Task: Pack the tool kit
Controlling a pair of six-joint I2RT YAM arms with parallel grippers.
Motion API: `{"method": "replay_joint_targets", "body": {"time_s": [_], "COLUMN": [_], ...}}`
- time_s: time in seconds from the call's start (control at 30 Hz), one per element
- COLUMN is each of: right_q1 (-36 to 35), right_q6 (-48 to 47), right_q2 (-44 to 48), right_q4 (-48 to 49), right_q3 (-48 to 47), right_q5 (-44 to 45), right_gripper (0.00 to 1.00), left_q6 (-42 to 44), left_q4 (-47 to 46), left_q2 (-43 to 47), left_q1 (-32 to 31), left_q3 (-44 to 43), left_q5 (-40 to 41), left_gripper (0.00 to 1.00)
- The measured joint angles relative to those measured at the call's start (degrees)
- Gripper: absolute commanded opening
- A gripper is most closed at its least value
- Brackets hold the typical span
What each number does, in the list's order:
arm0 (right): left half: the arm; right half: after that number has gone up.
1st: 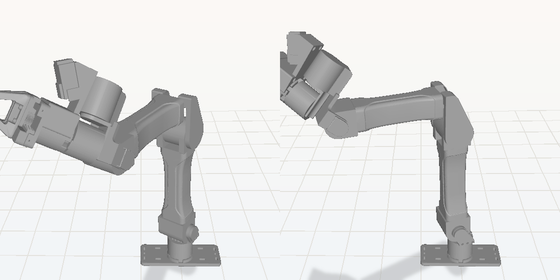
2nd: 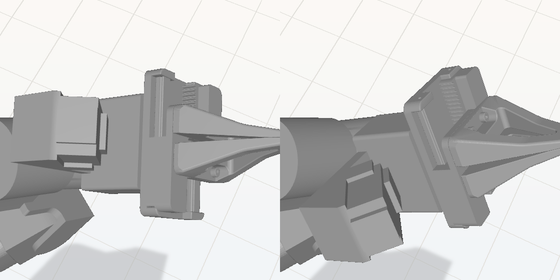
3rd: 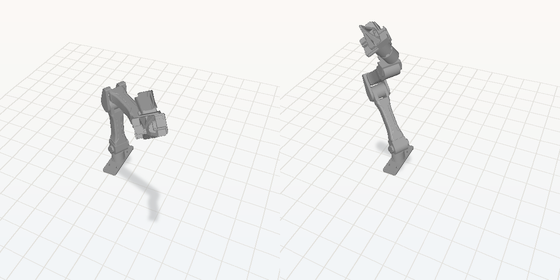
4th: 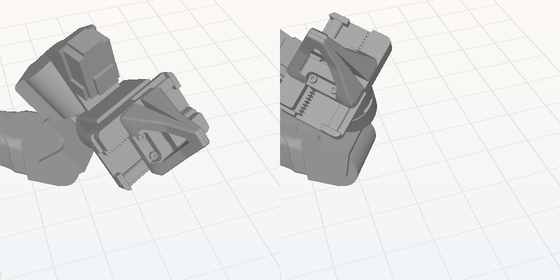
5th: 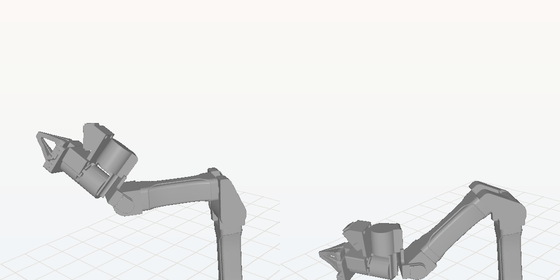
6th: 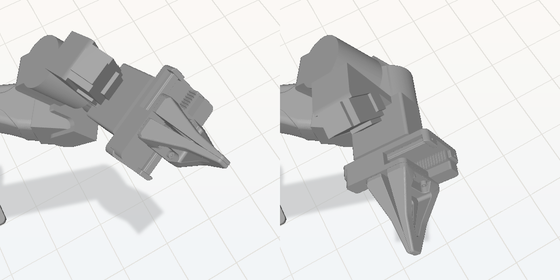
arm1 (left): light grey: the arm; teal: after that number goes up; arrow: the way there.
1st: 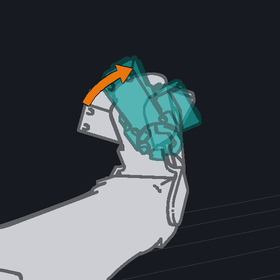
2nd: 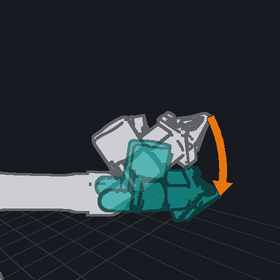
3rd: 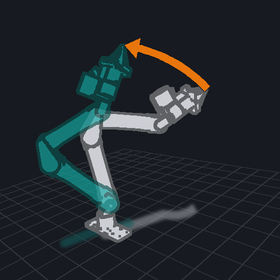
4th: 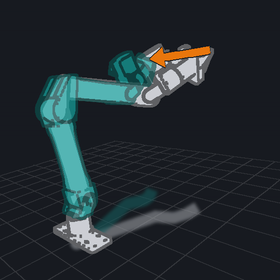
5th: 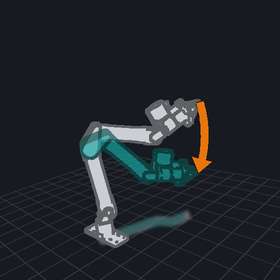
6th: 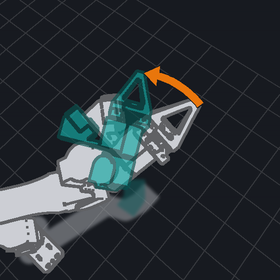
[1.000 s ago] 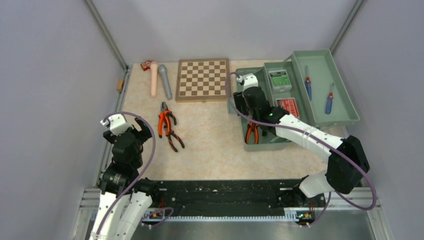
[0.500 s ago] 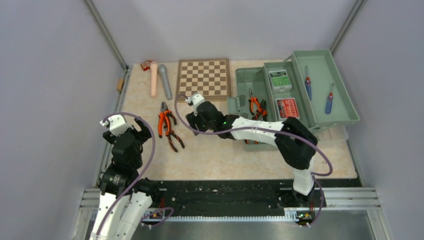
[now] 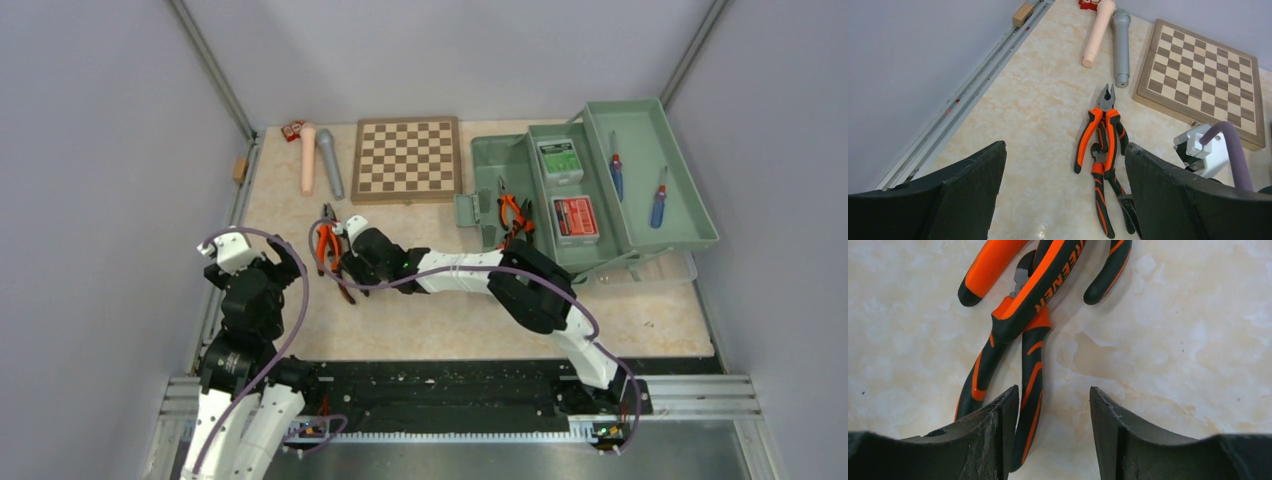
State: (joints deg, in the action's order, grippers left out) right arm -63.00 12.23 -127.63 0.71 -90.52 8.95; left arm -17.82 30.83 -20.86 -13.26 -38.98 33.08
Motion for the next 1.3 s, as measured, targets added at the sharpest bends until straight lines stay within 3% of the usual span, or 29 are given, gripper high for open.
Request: {"method": "replay_joint_targets", "body": {"time_s": [0.23,0.47,0.73,1.03,1.3], "right_q1": [-0.37,-0.87,-1.09,-1.09,-0.11], "right_q6": [-0.37,-1.66,-3.65,-6.6,-10.29], "right_q2": [-2.34,-2.08,7.26,22.32,33.18], "right_q4": [-0.48,-1.55,-3.39,-11.52,-13.55], "right_q3": [-1.81,-1.55,10.97,24.46,26.03], "right_q5": [1.07,1.73,3.1,10.05,19.34], "right_gripper": [0.44,0.19,0.0,0.0,0.0], "left_q6": [0.0,0.0,0.0,0.02,0.02], "left_q4": [-0.02,0.0,0.0,0.0,0.0], "left_q2": [0.24,0.24,0.24,0.2,0.17], "left_q1": [0.0,0.0,0.0,0.0,0.0], "left_q3": [0.0,0.02,0.02,0.02,0.02], "left_q5": [-0.02,-0.02,-0.04,-0.04,-0.04], "left_gripper": [0.92,0.92,0.92,0.92,0.92]}}
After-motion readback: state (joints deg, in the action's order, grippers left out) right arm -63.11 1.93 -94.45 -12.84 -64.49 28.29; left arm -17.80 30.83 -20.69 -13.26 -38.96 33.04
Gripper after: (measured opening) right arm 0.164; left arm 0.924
